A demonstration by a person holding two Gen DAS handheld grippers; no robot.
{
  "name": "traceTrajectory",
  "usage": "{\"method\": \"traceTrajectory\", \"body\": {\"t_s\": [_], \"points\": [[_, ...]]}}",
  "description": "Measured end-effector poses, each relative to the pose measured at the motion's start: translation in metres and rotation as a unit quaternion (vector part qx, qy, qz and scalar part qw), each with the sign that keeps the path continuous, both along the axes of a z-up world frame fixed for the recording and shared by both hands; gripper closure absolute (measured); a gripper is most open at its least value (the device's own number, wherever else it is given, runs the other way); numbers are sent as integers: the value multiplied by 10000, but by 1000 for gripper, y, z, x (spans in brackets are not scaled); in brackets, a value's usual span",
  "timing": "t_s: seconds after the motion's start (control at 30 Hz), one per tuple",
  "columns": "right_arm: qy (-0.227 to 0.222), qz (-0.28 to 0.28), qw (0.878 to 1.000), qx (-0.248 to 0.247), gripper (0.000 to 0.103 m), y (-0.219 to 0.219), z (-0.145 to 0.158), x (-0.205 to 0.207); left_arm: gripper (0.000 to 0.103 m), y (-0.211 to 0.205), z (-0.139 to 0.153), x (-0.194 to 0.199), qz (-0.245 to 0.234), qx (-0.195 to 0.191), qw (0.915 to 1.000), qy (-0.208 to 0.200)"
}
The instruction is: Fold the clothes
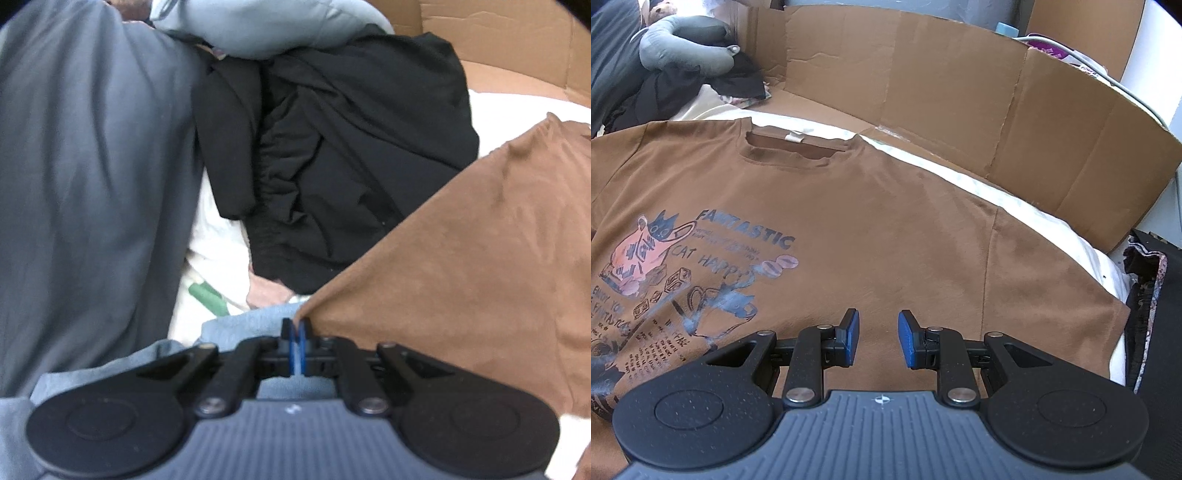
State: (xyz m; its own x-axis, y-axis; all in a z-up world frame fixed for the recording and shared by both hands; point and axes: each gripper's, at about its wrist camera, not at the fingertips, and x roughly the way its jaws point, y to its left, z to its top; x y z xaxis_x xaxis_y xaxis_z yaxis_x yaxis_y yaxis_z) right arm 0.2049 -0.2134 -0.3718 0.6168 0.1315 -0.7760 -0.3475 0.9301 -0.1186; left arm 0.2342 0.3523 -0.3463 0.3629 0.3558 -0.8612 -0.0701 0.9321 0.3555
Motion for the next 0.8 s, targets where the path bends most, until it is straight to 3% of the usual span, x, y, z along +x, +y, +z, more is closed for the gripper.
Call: {"method": "traceTrajectory", "body": {"t_s": [0.33, 0.43, 0.63, 0.8], "points": [[98, 136, 9999, -6, 73, 9, -4, -2, 99, 9, -12, 15, 118, 132, 9998, 80], [121, 144, 9998, -12, 73, 9, -6, -3, 95, 7, -4, 11, 258, 112, 9996, -27], [142, 122, 9998, 1, 73, 7, -7, -4, 95, -16, 28, -8, 186, -189, 9991, -333], [136, 153, 9998, 24, 73, 9, -6, -4, 95, -45, 37, -27, 88, -660, 9965, -511]]}}
